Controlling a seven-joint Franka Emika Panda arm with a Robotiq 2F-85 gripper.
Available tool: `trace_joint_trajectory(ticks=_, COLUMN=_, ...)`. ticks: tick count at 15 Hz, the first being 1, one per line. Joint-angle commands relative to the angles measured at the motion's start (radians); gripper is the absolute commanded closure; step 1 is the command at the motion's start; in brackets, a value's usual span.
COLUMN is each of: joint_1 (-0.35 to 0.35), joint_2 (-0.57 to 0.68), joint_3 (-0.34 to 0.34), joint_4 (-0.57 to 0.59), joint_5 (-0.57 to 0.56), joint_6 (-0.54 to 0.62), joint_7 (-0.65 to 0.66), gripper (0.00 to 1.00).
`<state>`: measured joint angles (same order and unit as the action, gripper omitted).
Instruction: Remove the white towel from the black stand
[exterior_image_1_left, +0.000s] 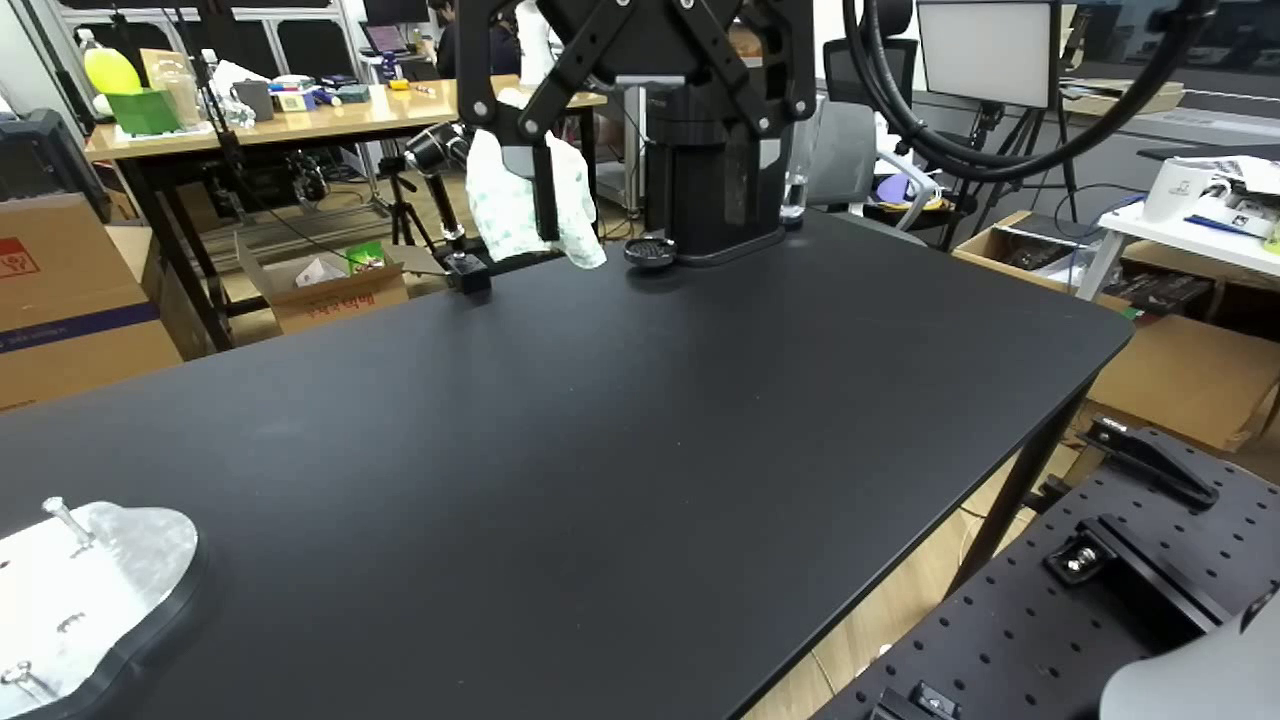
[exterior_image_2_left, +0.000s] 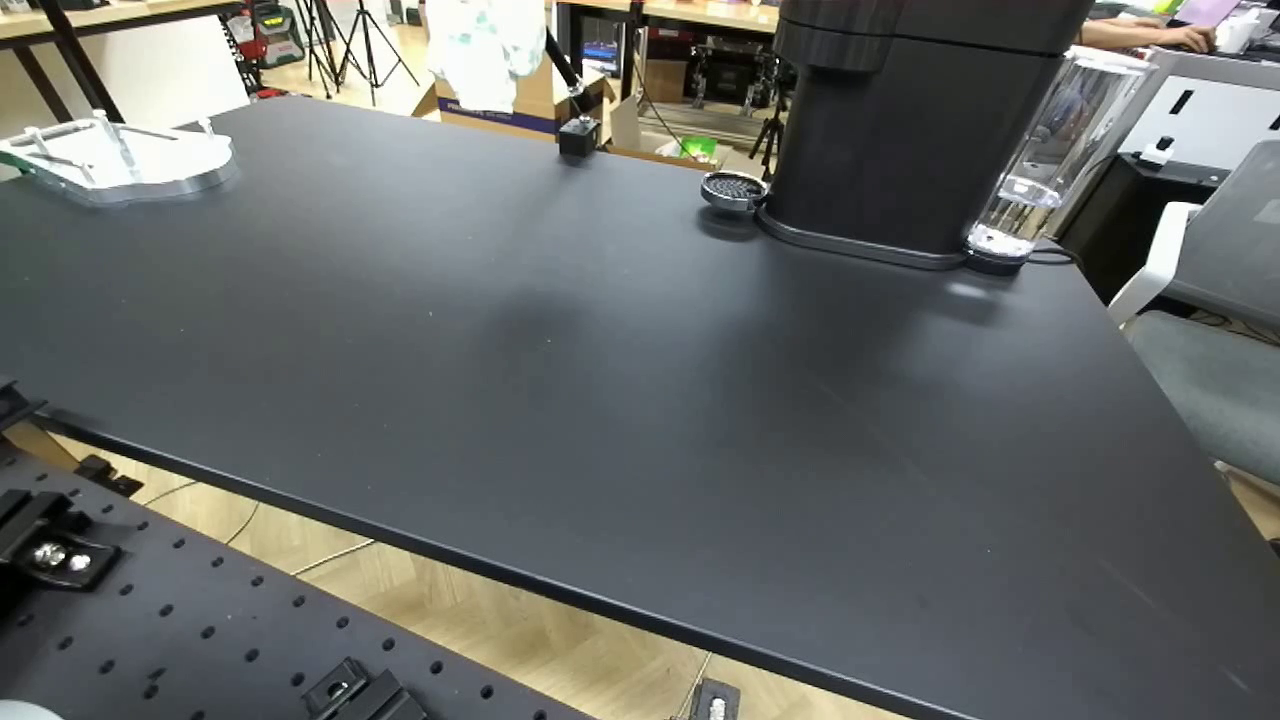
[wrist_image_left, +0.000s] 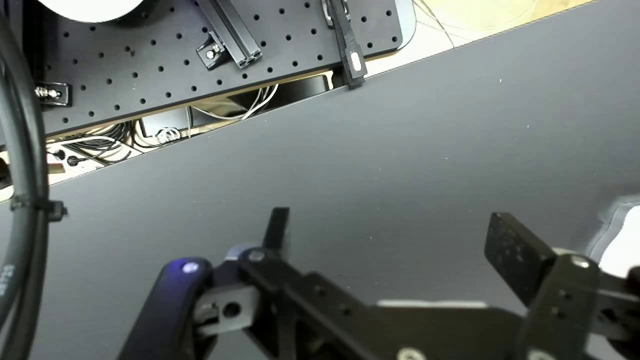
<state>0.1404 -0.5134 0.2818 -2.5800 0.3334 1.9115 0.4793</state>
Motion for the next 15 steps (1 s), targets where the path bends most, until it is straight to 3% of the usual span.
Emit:
trace_joint_trajectory(ticks=1, joint_1=-0.010, joint_2=-0.004, joint_3=-0.008, joint_4=-0.002, joint_5=-0.021, joint_6=0.018, joint_7=0.014, gripper=0.00)
trace_joint_trajectory(ticks=3, joint_1=-0.052, joint_2=-0.004, joint_3=-0.011, joint_4=-0.004, joint_5=-0.091, joint_6=0.073, joint_7=0.025, gripper=0.00)
trace_joint_trajectory(ticks=10, joint_1=-0.201, joint_2=0.160, joint_3=-0.040, joint_4=0.106, joint_5=-0.521, joint_6=0.299, joint_7=-0.051, gripper=0.00)
trace_joint_trajectory(ticks=15, joint_1=-0.231, joint_2=0.306, joint_3=-0.034, joint_4=0.233, joint_5=-0.753, joint_6=0.465, joint_7=0.027, gripper=0.00)
